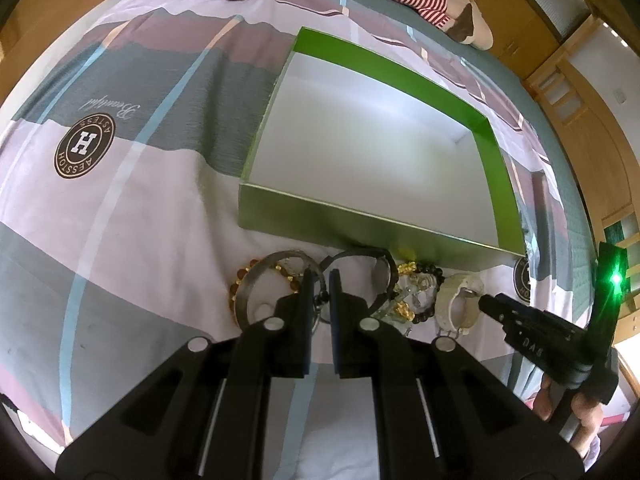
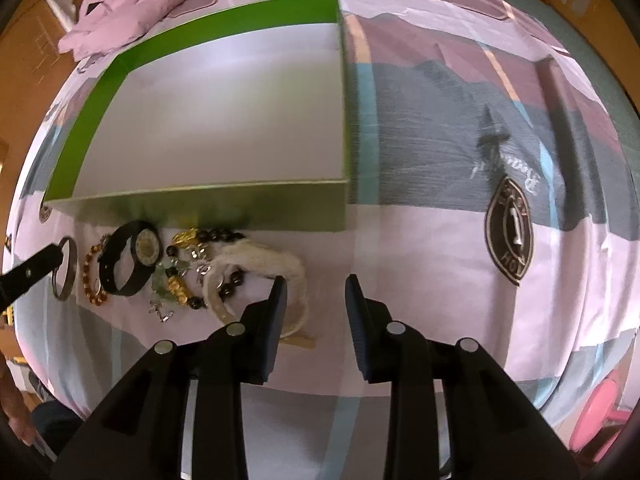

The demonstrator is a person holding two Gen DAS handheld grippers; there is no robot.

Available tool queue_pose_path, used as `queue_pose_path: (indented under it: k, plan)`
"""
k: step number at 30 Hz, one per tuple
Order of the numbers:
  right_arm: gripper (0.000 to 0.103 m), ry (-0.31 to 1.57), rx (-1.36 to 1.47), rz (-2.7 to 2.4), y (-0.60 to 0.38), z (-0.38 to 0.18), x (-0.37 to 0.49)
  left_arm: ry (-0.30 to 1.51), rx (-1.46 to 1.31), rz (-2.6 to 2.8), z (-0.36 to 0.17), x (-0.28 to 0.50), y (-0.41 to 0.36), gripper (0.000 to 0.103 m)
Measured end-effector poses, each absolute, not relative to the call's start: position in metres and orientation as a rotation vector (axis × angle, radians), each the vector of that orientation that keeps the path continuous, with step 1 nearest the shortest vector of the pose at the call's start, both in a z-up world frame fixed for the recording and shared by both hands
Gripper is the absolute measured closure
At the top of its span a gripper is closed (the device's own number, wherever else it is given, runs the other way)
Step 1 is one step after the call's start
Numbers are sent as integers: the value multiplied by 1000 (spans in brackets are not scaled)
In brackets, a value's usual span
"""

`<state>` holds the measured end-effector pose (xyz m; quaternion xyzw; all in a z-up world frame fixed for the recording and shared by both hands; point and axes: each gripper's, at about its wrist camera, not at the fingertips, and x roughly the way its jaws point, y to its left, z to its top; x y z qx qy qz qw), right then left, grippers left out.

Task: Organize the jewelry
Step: 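Grasp the white watch with the right tool while the left tool grasps the silver bangle, then carry the white watch into the green box with the right tool while the left drops the bangle in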

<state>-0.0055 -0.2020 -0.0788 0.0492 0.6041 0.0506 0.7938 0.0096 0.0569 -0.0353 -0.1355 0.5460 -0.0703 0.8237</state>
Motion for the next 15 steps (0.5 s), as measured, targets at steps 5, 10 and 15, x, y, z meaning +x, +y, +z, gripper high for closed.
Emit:
queue_pose_path:
  k: [5,10,15]
  plan:
    - [73,1340,68,104,-190,-91,-4,1157,-291,-159,-35,10,55,96]
    - [97,1248,-11,99,-183,-71,-14,1140,-292,-169,-31,9,54,96]
    - [97,1109,46,188,-186,-24,-29,1060,-272,-200,-9,-1,48,96]
